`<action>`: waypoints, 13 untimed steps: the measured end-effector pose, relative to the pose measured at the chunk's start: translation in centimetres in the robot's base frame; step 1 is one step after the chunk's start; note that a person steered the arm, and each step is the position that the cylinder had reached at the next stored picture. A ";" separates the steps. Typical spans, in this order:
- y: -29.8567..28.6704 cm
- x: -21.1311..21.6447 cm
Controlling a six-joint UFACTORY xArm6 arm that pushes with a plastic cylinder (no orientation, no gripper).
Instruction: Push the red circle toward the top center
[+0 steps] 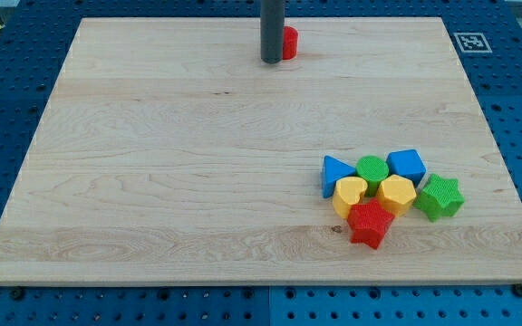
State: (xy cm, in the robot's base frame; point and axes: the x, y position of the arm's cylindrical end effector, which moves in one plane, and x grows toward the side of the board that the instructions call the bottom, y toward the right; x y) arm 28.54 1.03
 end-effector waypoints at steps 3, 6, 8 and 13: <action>8.0 -0.1; 7.6 -1.3; 5.2 -1.7; -9.3 -1.3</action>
State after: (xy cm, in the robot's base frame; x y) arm 27.24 -8.26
